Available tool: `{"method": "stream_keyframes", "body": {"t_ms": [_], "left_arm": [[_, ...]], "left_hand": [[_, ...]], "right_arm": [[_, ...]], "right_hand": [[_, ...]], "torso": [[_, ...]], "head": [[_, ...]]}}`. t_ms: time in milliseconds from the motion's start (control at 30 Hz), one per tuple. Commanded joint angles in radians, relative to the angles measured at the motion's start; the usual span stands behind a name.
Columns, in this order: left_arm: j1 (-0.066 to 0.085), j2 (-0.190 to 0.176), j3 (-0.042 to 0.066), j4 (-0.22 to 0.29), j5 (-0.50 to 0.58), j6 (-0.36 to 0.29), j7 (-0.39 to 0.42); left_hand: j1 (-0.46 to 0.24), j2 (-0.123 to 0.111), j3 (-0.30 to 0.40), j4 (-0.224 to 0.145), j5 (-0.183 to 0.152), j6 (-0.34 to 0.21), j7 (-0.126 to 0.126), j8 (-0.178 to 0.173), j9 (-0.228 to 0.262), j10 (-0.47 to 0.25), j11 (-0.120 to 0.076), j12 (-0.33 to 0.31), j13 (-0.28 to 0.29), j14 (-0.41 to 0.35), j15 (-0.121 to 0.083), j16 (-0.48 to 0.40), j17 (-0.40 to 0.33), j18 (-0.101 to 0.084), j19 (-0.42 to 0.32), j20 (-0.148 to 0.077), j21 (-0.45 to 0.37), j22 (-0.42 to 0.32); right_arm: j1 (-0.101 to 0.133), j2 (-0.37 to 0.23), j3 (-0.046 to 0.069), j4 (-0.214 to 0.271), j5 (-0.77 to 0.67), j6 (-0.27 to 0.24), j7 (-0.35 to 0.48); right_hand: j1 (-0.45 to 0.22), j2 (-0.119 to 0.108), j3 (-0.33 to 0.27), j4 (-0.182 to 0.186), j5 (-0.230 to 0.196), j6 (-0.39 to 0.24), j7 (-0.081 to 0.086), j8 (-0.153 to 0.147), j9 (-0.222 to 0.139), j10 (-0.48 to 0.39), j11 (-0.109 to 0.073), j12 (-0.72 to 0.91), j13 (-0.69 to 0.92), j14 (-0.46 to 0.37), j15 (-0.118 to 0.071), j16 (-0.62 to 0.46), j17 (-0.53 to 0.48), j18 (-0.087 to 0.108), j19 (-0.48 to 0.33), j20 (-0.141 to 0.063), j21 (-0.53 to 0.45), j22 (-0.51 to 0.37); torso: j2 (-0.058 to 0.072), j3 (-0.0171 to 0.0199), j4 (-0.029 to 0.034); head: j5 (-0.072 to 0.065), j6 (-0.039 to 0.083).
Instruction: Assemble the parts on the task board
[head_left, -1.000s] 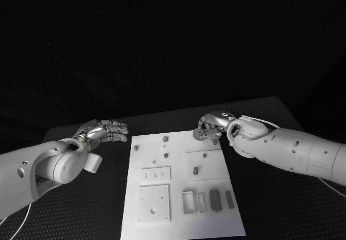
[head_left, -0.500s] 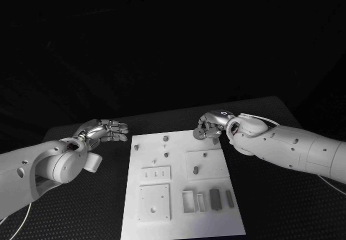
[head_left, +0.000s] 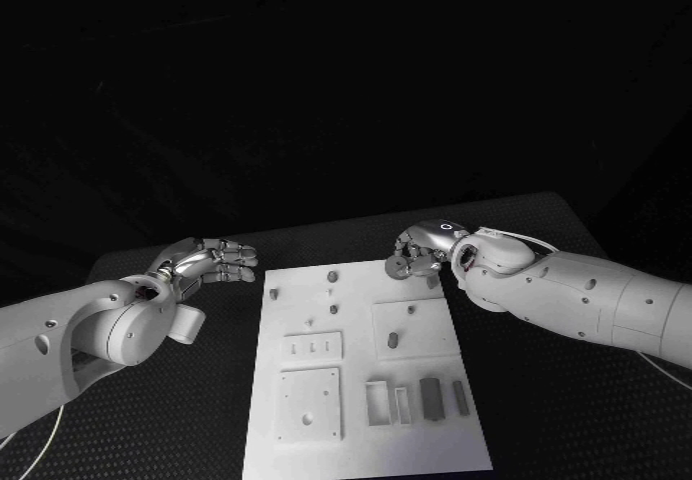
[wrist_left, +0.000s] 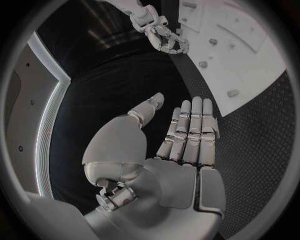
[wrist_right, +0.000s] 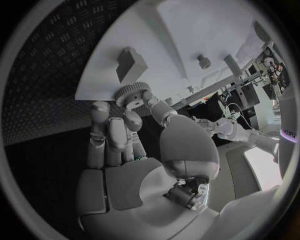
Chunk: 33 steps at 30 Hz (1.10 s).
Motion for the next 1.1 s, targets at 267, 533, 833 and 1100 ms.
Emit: {"method": "stream_keyframes", "body": {"t_ms": [267,533,833,1100], "left_arm": [[0.001,0.002,0.001,0.002,0.003,0.001,0.007],[0.001,-0.003,0.001,0.006,0.004,-0.003,0.007],[0.001,-0.005,0.0,0.009,0.004,-0.004,0.008],[0.001,-0.007,0.0,0.013,0.005,-0.005,0.009]], "left_hand": [[-0.008,0.001,-0.003,0.001,-0.003,-0.007,0.019,-0.005,0.002,0.001,0.005,-0.004,-0.001,0.008,-0.002,-0.005,0.002,-0.002,0.003,-0.004,-0.004,-0.001],[-0.008,0.0,-0.003,0.001,-0.003,-0.007,0.019,-0.005,0.002,0.002,0.005,-0.004,-0.001,0.008,-0.002,-0.006,0.002,-0.002,0.003,-0.004,-0.005,-0.001],[-0.007,0.0,-0.002,0.001,-0.003,-0.006,0.019,-0.005,0.002,0.002,0.005,-0.004,-0.001,0.008,-0.002,-0.006,0.002,-0.002,0.003,-0.004,-0.005,-0.001],[-0.007,0.0,-0.002,0.001,-0.003,-0.006,0.019,-0.005,0.002,0.002,0.005,-0.005,-0.001,0.008,-0.002,-0.007,0.003,-0.002,0.003,-0.004,-0.005,-0.001]], "right_arm": [[-0.019,0.008,-0.014,0.057,-0.112,-0.022,-0.071],[-0.003,0.009,-0.011,0.136,-0.163,-0.08,-0.091],[0.0,0.027,-0.011,0.199,-0.178,-0.137,-0.098],[0.0,0.055,-0.011,0.219,-0.212,-0.14,-0.11]], "right_hand": [[0.006,0.003,0.002,-0.001,0.002,0.061,0.006,0.009,0.008,0.005,-0.009,0.007,-0.004,0.006,-0.009,0.005,0.006,0.048,0.004,0.001,0.008,0.021],[0.009,-0.007,0.002,-0.001,0.002,0.065,0.004,0.01,0.009,0.008,-0.011,0.007,-0.007,0.006,-0.011,0.006,0.007,0.048,0.007,0.0,0.009,0.021],[0.008,-0.013,0.001,0.002,0.002,0.068,0.003,0.01,0.01,0.011,-0.012,0.007,-0.01,0.008,-0.012,0.007,0.009,0.048,0.009,-0.001,0.01,0.02],[0.01,-0.016,0.002,0.001,0.002,0.068,0.002,0.009,0.01,0.012,-0.012,0.007,-0.012,0.007,-0.013,0.007,0.007,0.048,0.009,-0.002,0.01,0.02]], "torso": [[-0.001,0.0006,0.0763],[-0.001,0.0013,0.0741],[-0.001,0.0014,0.0753],[0.0,-0.0003,0.0757]], "head": [[0.005,0.001],[0.015,0.006],[0.025,0.009],[0.035,0.009]]}}
